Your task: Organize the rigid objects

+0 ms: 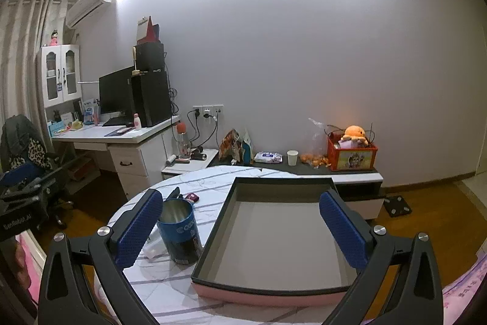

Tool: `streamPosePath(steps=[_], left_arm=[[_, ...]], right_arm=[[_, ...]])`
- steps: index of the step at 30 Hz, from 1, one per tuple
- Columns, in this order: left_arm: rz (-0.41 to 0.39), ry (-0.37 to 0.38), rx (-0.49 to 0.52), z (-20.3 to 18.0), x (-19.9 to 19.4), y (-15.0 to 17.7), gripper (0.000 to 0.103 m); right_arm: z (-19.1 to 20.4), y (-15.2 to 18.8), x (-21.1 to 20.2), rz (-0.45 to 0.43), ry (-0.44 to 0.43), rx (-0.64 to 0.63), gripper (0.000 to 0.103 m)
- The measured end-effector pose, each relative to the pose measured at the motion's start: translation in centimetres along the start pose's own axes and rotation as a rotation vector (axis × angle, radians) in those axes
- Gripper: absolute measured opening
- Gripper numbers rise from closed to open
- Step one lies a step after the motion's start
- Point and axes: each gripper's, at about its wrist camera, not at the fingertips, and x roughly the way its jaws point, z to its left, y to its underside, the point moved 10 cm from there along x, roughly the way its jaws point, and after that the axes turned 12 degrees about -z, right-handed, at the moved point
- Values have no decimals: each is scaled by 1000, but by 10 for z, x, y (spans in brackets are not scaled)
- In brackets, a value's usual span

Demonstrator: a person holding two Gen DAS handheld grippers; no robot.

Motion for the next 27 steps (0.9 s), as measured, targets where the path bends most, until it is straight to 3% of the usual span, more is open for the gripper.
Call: streamPosePath(steps=[27], left_arm=[[54, 40, 34, -14, 5, 15, 103]], right_arm=[[-21, 5, -2, 22, 74, -20, 103]])
